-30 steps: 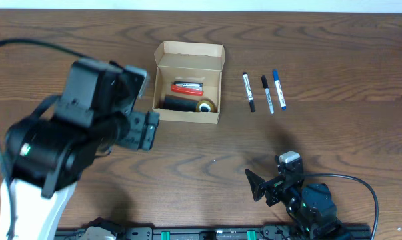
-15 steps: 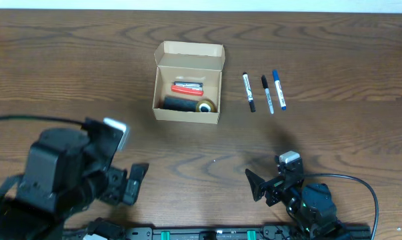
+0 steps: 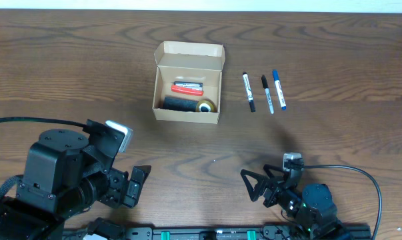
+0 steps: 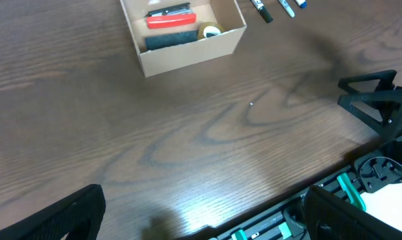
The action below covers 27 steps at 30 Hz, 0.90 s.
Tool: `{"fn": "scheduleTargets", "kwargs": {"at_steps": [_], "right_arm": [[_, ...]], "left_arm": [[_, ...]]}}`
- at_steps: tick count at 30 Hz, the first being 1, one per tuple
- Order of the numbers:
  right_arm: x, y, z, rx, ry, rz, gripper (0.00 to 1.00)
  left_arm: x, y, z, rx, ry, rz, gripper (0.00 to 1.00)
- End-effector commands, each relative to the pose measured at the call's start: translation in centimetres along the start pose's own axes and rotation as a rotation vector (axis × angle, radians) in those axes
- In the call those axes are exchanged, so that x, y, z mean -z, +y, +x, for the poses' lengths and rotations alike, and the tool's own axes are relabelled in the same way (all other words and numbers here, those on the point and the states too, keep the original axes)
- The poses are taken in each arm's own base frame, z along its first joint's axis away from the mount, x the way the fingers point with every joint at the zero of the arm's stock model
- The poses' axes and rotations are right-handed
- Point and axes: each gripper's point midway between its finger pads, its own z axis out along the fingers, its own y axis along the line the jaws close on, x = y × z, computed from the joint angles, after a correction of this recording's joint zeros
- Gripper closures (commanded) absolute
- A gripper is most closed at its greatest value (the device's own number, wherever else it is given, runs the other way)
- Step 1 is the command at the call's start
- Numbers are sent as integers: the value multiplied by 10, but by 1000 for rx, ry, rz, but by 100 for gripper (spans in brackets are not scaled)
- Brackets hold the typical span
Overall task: Pack container
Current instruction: 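Withdraw the left gripper from the box back toward its rest pose, then move the right gripper over the blue-capped whiteboard marker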
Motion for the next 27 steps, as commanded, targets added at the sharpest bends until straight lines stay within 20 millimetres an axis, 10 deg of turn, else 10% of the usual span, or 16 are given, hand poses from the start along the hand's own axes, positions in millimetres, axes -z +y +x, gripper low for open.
{"fn": "scheduleTargets", "kwargs": {"at_steps": [1,12,27], "right_arm": [[1,10,9,-47,51,-58,1],[4,-9,1,-33,146,164,1],[-32,-20,-102,156,286,424,1]], "left_arm": [[-3,-2,3,-1,15,14,5],[-3,-2,3,-1,15,14,5],[-3,-2,3,-1,15,14,5]]}}
